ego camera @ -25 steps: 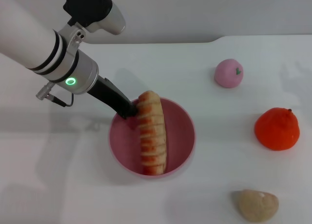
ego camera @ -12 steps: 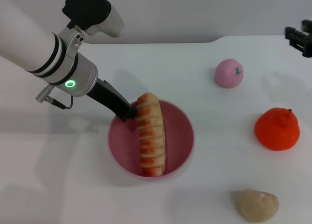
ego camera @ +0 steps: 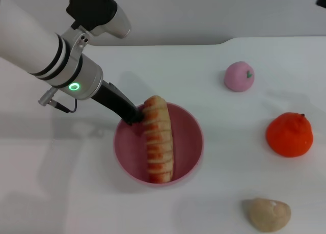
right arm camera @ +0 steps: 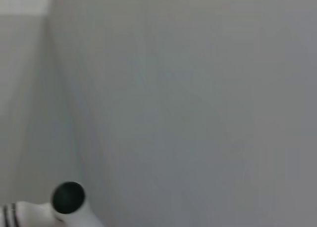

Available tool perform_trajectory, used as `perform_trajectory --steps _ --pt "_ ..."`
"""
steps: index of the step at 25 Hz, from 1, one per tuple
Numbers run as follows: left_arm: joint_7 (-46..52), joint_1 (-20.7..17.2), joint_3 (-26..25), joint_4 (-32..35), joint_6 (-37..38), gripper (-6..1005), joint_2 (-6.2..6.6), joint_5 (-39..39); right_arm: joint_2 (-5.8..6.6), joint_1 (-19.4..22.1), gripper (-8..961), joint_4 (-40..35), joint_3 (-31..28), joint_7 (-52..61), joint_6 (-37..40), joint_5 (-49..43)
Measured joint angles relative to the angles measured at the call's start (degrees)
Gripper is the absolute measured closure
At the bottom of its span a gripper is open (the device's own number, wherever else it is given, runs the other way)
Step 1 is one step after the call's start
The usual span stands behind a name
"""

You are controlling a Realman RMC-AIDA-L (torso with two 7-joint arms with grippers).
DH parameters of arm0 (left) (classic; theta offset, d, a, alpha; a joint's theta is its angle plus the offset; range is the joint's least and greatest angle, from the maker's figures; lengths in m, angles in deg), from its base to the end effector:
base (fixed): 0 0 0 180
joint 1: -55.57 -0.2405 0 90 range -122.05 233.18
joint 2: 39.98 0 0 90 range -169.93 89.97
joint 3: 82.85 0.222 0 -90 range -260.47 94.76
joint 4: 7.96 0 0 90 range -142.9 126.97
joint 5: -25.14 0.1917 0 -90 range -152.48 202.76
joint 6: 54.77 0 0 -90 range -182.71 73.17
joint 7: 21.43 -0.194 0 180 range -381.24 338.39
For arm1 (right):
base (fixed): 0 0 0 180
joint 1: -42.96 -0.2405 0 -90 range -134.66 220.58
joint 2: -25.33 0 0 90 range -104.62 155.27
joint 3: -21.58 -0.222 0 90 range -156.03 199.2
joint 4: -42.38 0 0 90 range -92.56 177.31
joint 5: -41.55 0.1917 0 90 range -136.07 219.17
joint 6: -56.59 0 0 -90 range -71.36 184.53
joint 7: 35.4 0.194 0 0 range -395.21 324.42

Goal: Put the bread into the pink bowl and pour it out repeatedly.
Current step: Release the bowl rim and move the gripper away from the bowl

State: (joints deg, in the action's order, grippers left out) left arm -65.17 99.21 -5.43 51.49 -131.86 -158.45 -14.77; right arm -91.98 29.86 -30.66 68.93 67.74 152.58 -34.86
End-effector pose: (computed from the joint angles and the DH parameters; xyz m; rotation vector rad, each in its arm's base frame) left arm -0.1606 0.3632 -0.0613 -2.7232 -0.7856 0.3220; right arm 0.1316 0.2949 0.1197 -2.4047 0.4467 1.2239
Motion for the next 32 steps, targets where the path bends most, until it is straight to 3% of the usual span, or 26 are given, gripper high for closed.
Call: perform_trajectory --steps 5,11,17,23,32 --pt "-0.08 0.29 0.0 -0.34 0.2 891 0.0 -0.04 -1.29 -0.5 581 3.63 -5.2 -8.74 3.78 0.3" --pt "-0.11 0.4 0.0 -0.6 0.46 891 0.0 -0.11 -1.47 -0.31 581 10.82 -9.06 -18.69 2.82 4.36" --pt "-0.11 0.33 0.54 -1.18 0.74 890 0.02 -1.15 -2.09 0.04 582 13.75 -10.39 -24.37 -4.92 6.15" --pt "0.13 0.09 0.78 -1.19 1.05 890 0.08 -1.49 -2.34 0.55 582 21.2 -9.88 -35.14 -14.04 16.08" --pt "0.38 0.05 0.79 -1.29 1.38 890 0.02 -1.49 -2.05 -0.46 582 31.86 -9.09 -49.27 -16.4 28.21"
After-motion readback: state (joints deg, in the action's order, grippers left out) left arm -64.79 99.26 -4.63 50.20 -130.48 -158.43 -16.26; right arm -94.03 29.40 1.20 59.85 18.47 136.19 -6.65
